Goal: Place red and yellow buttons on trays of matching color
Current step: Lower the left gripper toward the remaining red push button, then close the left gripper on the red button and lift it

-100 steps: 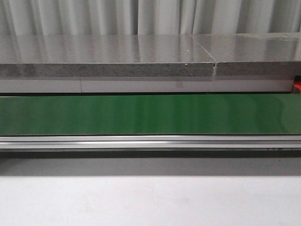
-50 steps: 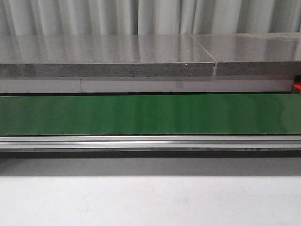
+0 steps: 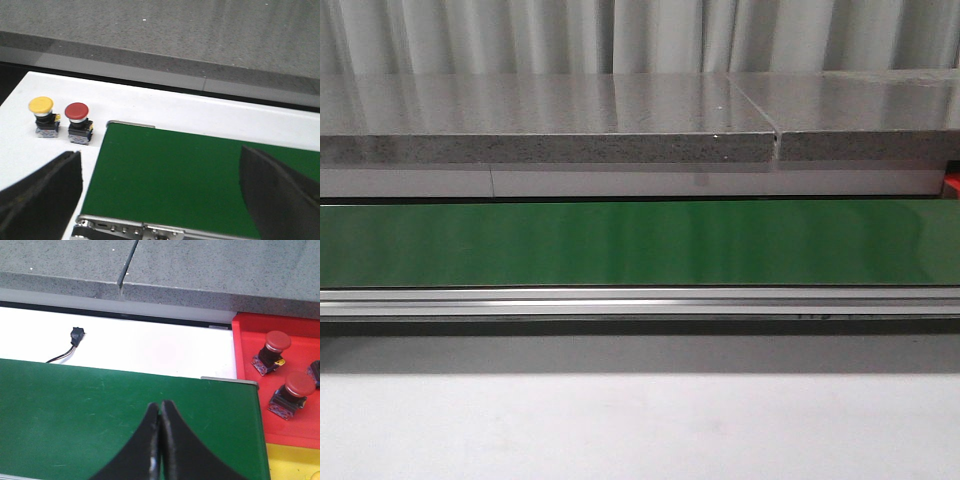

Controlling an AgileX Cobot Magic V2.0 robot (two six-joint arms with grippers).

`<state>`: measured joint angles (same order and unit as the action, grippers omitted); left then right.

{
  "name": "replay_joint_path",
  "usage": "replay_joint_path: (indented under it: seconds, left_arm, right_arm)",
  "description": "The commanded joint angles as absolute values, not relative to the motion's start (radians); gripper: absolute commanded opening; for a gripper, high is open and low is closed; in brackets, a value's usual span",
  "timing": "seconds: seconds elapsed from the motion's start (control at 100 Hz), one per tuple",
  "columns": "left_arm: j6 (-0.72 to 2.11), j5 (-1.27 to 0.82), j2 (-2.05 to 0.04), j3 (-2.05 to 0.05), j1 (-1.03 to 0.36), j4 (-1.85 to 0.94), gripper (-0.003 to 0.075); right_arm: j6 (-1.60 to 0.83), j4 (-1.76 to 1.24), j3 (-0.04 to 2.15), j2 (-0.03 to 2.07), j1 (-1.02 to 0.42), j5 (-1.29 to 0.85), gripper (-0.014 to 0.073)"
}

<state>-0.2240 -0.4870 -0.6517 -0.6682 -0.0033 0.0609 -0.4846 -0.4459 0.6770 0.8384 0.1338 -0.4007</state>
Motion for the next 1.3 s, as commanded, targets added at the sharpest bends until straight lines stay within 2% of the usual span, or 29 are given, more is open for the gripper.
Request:
replay_joint_path:
  seconds: [0.0, 0.23, 0.71, 1.29]
  left_arm:
    - [-0.256, -0.422, -0.749, -0.768, 0.051, 0.054, 0.0619]
    - [-0.256, -0.440, -1.024, -0.916, 0.181, -0.036, 0.0619]
    - [-0.256, -0.403, -1.531, -1.141, 0.265, -0.032, 0.0619]
    - [-0.256, -0.409, -1.823, -1.373, 0.284, -0.037, 0.0619]
  right_arm:
    - [-0.495, -0.462, 0.704, 0.825, 0.132, -0.343, -0.0067]
    - [-0.495, -0.462, 0.704, 0.825, 0.132, -0.343, -0.0067]
    - [-0.495, -0.462, 0.704, 0.825, 0.132, -0.343, -0.0067]
    - [-0.495, -0.462, 0.704, 0.825, 0.132, -0.343, -0.0067]
